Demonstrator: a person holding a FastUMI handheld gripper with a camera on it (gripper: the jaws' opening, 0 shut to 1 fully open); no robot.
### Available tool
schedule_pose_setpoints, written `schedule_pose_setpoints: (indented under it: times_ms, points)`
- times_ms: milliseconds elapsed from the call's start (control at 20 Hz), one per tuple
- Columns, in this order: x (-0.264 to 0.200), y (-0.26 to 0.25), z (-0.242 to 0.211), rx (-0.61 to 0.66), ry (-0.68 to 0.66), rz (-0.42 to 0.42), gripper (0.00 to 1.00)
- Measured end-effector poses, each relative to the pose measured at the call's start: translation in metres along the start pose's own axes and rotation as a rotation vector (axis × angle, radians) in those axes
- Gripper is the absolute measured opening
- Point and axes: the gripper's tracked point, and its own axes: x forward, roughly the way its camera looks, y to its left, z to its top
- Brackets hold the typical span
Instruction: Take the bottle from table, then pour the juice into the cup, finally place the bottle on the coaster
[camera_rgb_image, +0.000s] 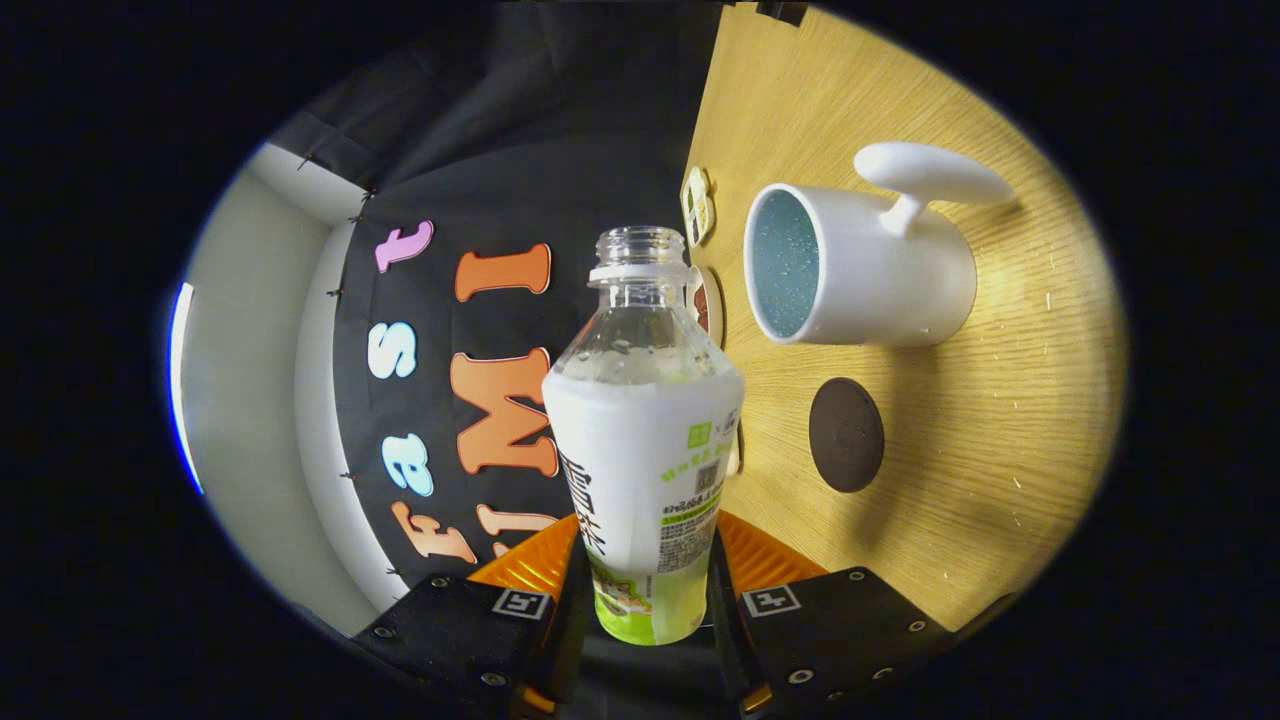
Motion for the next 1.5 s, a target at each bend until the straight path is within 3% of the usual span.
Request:
schedule_pose_setpoints:
  times_ms: [750,1150,1500]
  points:
    - [0.007,0.026,-0.004,0.170,0.013,0.053,0.55]
    - [0.012,0.028,-0.015,0.151,0.037,0.043,0.55]
    - [0.011,0.029,-0.015,0.207,0.034,0.045,0.55]
